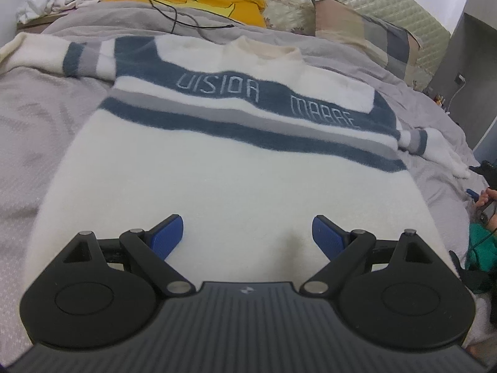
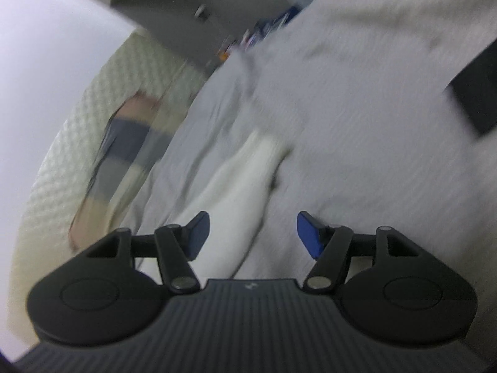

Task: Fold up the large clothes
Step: 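Move the right tool toward the sweater sleeve cuff and grasp it, then lift the sleeve with the right tool and lay it across the sweater body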

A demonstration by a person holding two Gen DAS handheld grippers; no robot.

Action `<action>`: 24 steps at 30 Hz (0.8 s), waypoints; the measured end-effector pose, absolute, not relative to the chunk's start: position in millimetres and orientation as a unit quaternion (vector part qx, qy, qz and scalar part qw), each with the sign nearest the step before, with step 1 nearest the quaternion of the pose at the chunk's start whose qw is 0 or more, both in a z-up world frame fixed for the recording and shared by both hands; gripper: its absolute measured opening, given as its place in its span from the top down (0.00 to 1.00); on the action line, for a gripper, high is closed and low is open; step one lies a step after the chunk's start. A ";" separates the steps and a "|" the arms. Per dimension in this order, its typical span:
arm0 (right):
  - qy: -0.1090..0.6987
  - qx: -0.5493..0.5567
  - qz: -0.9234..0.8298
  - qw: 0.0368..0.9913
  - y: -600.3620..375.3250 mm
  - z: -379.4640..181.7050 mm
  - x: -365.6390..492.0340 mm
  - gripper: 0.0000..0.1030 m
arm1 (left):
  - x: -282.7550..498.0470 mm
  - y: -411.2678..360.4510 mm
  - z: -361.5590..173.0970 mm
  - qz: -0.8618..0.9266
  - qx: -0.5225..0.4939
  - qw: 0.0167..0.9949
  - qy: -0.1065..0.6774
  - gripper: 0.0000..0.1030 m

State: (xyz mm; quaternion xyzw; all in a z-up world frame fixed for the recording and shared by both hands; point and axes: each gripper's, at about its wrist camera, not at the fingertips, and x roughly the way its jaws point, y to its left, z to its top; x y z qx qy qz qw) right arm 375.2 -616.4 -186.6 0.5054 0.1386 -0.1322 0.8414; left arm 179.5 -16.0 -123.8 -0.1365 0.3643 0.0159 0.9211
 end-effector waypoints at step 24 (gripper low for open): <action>0.094 0.470 -0.210 0.852 -654.9 -163.9 446.0 0.91 | 201.0 -17.5 -110.1 -0.002 -0.145 0.937 0.318 0.10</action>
